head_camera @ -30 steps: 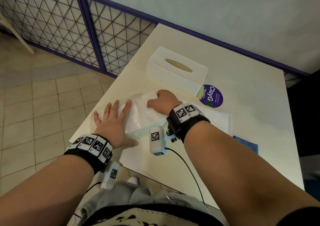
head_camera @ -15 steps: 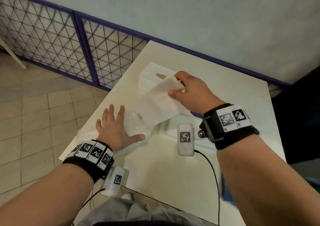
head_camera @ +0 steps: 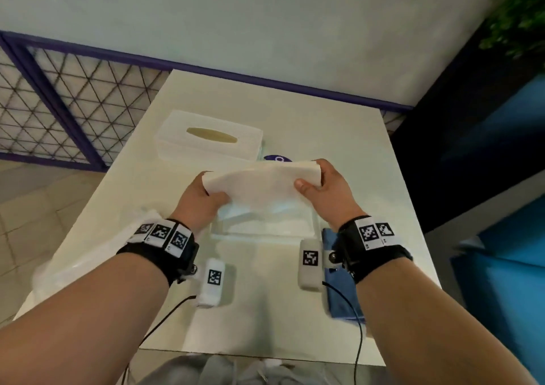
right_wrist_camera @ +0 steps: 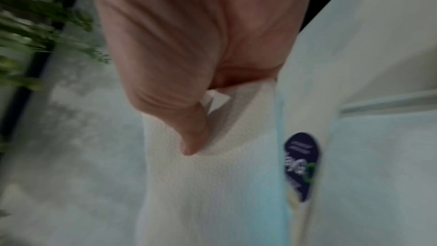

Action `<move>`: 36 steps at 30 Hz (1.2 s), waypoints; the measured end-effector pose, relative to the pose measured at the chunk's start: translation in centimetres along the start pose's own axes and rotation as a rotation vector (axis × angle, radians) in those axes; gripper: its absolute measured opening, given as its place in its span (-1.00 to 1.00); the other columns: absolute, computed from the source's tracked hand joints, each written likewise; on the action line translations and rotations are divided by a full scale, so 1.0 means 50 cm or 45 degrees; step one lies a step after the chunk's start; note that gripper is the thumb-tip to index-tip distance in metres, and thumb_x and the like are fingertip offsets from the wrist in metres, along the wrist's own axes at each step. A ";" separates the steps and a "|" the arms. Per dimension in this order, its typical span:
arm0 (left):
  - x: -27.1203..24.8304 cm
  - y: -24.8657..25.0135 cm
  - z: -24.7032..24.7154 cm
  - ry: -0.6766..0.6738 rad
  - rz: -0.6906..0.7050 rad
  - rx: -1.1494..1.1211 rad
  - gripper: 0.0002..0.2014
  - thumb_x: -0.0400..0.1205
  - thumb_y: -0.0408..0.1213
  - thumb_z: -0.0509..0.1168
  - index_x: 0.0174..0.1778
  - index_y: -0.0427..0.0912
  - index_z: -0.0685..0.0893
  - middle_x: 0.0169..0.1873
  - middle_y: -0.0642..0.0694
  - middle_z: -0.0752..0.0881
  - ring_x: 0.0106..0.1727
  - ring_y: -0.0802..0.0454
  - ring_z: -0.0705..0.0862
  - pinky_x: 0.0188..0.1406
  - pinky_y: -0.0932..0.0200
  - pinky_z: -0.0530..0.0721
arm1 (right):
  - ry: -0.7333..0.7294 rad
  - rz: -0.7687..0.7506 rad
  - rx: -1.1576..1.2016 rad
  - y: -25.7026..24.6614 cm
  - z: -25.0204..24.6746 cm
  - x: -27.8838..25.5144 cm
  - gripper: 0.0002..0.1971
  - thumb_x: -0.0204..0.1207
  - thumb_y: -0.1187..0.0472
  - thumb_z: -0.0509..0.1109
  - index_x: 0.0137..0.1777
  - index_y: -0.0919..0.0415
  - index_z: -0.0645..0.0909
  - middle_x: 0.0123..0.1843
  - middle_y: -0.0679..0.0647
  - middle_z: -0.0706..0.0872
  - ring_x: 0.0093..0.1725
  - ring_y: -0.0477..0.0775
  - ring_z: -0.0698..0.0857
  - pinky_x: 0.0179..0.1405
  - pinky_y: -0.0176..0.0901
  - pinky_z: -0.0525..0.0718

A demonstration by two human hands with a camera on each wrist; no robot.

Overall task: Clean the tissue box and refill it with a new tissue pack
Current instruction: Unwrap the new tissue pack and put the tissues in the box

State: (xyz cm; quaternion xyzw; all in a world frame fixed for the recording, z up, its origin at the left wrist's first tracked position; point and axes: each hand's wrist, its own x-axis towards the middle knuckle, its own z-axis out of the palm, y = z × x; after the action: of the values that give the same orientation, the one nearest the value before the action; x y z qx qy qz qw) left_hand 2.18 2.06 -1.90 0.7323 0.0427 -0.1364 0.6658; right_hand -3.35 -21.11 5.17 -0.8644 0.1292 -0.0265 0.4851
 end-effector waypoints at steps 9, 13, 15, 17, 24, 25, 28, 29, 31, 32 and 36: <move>-0.013 -0.030 0.068 0.106 0.089 0.084 -0.54 0.40 -0.66 0.28 -0.12 0.09 0.58 -0.28 -0.09 0.63 -0.32 -0.02 0.55 -0.35 0.16 0.55 | 0.097 0.212 0.350 0.125 0.041 -0.010 -0.67 0.27 0.32 0.50 -0.14 -0.10 0.51 -0.13 0.00 0.66 -0.13 0.07 0.64 -0.10 -0.05 0.67; -0.013 -0.048 0.084 0.144 0.041 0.061 -0.52 0.37 -0.68 0.27 0.06 -0.05 0.57 -0.20 -0.05 0.65 -0.29 0.02 0.60 -0.32 0.18 0.58 | 0.082 0.260 0.324 0.144 0.059 0.009 -0.47 0.17 0.46 0.46 -0.08 -0.21 0.50 -0.11 -0.07 0.63 -0.12 0.03 0.64 -0.10 0.02 0.72; -0.009 -0.053 0.087 0.179 0.023 0.025 -0.52 0.38 -0.70 0.27 0.10 -0.11 0.55 -0.20 -0.03 0.66 -0.23 0.05 0.63 -0.26 0.18 0.59 | 0.102 0.282 0.276 0.151 0.062 0.015 -0.43 0.20 0.49 0.43 -0.06 -0.25 0.47 -0.13 -0.09 0.61 -0.16 0.00 0.64 -0.11 0.02 0.74; -0.009 -0.059 0.087 0.173 -0.005 0.031 -0.53 0.39 -0.69 0.28 0.12 -0.12 0.53 -0.18 0.00 0.67 -0.18 0.09 0.64 -0.15 0.16 0.60 | 0.125 0.296 0.240 0.159 0.061 0.017 -0.47 0.26 0.52 0.40 0.00 -0.15 0.48 -0.17 -0.09 0.62 -0.17 0.02 0.64 -0.15 -0.04 0.73; -0.014 -0.082 0.078 0.086 -0.039 0.161 -0.46 0.48 -0.58 0.34 0.34 -0.09 0.46 -0.01 -0.05 0.69 0.03 -0.07 0.68 0.12 0.06 0.62 | 0.106 0.340 0.107 0.180 0.068 0.019 -0.50 0.39 0.33 0.47 0.35 0.23 0.50 0.03 0.08 0.70 0.04 0.13 0.70 0.04 -0.17 0.63; -0.015 -0.079 0.077 0.083 -0.028 0.205 -0.49 0.50 -0.54 0.35 0.35 -0.13 0.47 0.02 -0.05 0.68 0.07 -0.09 0.66 0.14 0.07 0.59 | 0.111 0.337 0.094 0.178 0.068 0.018 -0.52 0.41 0.31 0.47 0.35 0.23 0.50 0.04 0.08 0.69 0.06 0.12 0.70 0.10 -0.14 0.64; -0.011 -0.056 0.075 0.095 0.071 0.343 -0.59 0.55 -0.43 0.38 0.31 -0.21 0.49 0.00 -0.05 0.66 0.03 -0.04 0.62 0.04 0.18 0.50 | 0.138 0.298 0.095 0.169 0.055 0.025 -0.60 0.44 0.26 0.47 0.27 0.17 0.53 0.00 0.02 0.70 0.01 0.09 0.69 0.20 0.00 0.68; -0.006 -0.045 0.073 0.103 0.097 0.372 -0.61 0.56 -0.39 0.39 0.29 -0.21 0.50 -0.01 -0.04 0.66 0.00 -0.03 0.61 0.01 0.19 0.48 | 0.149 0.294 0.114 0.163 0.048 0.030 -0.62 0.43 0.24 0.48 0.24 0.15 0.53 0.00 0.03 0.72 0.03 0.10 0.72 0.20 0.05 0.70; 0.007 -0.023 0.071 0.107 0.105 0.403 -0.60 0.54 -0.32 0.42 0.27 -0.17 0.49 -0.04 -0.04 0.66 -0.04 -0.05 0.63 -0.03 0.14 0.52 | 0.177 0.300 0.152 0.155 0.033 0.043 -0.60 0.41 0.21 0.51 0.24 0.14 0.51 0.04 0.06 0.75 0.06 0.13 0.74 0.17 0.08 0.71; 0.014 -0.017 0.070 0.103 0.082 0.410 -0.59 0.53 -0.28 0.44 0.27 -0.15 0.49 -0.04 -0.04 0.68 -0.05 -0.05 0.65 -0.06 0.11 0.56 | 0.188 0.314 0.169 0.151 0.025 0.048 -0.56 0.41 0.21 0.51 0.27 0.15 0.50 0.05 0.07 0.75 0.05 0.12 0.75 0.13 0.04 0.72; 0.026 -0.021 0.064 0.054 -0.077 0.375 -0.52 0.49 -0.23 0.49 0.30 -0.18 0.52 -0.02 -0.13 0.73 -0.08 -0.06 0.74 -0.18 0.05 0.75 | 0.156 0.429 0.155 0.154 0.015 0.056 -0.43 0.38 0.17 0.56 0.38 0.17 0.48 -0.05 0.04 0.72 0.02 0.13 0.77 0.11 0.05 0.74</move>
State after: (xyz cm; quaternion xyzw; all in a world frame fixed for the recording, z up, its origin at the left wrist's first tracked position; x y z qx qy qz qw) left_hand 2.72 -1.12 -3.49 0.8232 0.0584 -0.1457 0.5456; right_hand -2.02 -25.03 -1.96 -0.7964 0.2996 -0.0050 0.5253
